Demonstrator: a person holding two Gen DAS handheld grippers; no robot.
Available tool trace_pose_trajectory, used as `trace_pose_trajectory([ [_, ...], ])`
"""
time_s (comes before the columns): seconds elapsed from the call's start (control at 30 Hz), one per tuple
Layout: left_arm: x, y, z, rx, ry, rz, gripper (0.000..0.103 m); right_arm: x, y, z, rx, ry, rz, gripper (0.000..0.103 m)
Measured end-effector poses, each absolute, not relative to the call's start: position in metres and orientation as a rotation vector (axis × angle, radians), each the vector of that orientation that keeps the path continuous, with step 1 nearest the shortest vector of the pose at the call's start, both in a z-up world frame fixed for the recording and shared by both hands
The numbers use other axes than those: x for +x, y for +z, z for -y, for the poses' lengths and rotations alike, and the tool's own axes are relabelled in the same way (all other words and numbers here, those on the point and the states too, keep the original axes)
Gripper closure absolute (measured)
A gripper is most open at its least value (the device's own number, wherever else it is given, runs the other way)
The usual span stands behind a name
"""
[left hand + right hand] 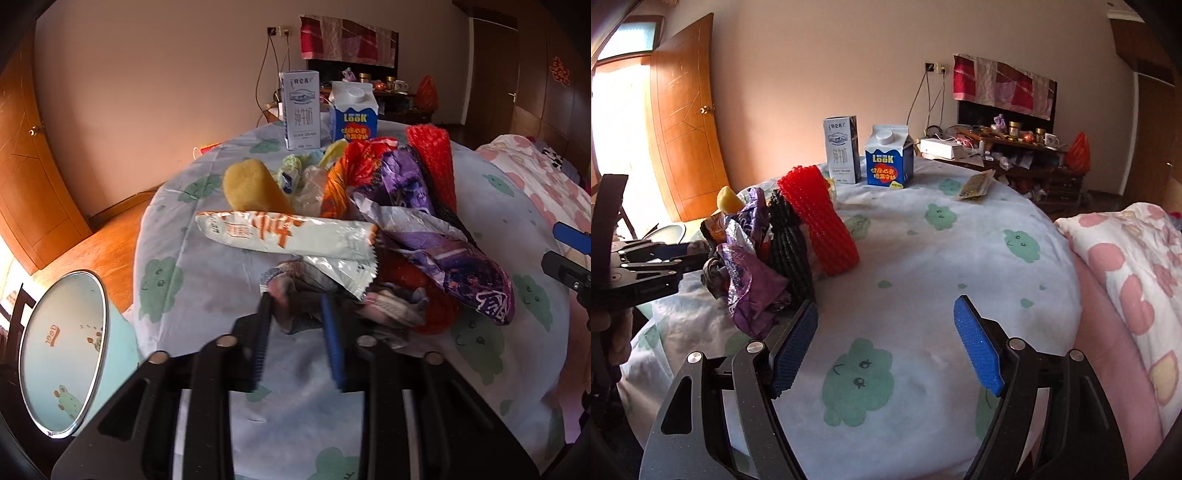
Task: Collect trash
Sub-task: 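Release the pink bag into the bin with the right tool, then grasp the grey cloth with the left tool while the right tool grasps the purple wrapper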
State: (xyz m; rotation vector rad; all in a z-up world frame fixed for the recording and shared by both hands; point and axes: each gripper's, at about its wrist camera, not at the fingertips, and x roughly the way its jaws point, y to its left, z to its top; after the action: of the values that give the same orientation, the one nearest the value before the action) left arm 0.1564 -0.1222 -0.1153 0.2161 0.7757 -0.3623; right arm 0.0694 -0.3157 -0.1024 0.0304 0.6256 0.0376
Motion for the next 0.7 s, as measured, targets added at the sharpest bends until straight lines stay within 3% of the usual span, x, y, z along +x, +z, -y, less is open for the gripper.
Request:
trace_pose_trajectory([
  [0.07,0.150,-0.113,0.124,0.234,-0.373,-0.760,0.099,0.068,-0.102,0.310,0.030,0.057,-0.619,0.028],
  [0.37,0.115,-0.064,0.075,0.188,-0.334,-0.655,0.100,0.064,-0.090,0.286,0.036,0.110,-0.589,0.027],
  [0.7,0.110,-0.076,0.010,0.128,-0.208,-0.703,0.100,0.087,-0.111,0.232,-0.036,0.213,-0.656,0.030],
])
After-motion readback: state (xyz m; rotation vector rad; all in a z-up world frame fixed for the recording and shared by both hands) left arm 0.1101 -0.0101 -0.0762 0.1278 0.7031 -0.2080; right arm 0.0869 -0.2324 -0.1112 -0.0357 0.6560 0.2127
